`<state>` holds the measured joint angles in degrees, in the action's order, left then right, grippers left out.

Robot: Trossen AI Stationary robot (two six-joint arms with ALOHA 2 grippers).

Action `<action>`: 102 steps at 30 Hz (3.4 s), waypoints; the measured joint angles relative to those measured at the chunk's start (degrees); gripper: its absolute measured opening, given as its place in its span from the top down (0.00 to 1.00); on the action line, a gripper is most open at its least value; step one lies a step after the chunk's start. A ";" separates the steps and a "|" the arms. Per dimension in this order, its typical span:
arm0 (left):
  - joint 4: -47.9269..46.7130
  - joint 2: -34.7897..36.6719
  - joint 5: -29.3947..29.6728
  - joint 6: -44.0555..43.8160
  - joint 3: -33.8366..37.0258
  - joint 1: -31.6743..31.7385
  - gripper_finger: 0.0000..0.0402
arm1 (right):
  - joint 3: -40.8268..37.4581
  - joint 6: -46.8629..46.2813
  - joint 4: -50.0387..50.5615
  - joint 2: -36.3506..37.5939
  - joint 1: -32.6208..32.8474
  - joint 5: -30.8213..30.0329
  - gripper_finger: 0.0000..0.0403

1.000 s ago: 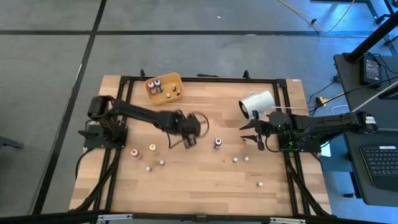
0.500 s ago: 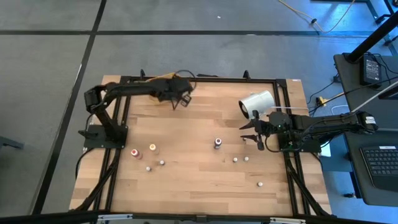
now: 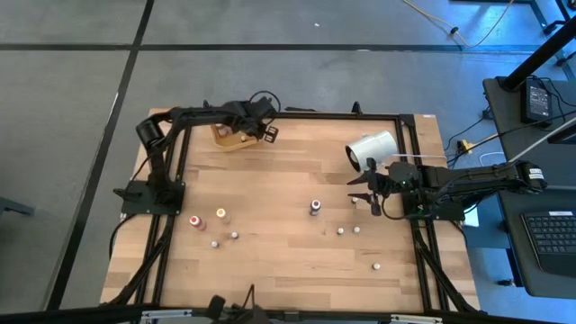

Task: Pick & Place food coloring
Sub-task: Put the right small blue food coloring bottle into the yellow bin, then put the large purple food coloring bottle into the yellow bin

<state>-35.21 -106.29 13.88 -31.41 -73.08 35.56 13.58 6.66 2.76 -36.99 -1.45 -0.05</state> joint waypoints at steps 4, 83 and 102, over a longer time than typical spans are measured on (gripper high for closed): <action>-0.06 -0.71 0.01 2.01 0.00 0.27 0.79 | 0.00 -0.02 0.13 -0.02 -0.02 0.00 0.57; 18.47 42.39 3.65 6.96 29.85 -46.01 0.60 | 0.00 -5.20 -7.77 -0.02 -0.03 4.97 0.57; 55.15 53.75 3.71 28.78 48.19 -41.32 0.60 | 29.05 0.05 11.61 -20.29 -0.02 8.74 0.57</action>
<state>19.93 -52.53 17.59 -2.63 -24.88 -5.76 42.63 6.71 14.38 -57.29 -1.48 8.69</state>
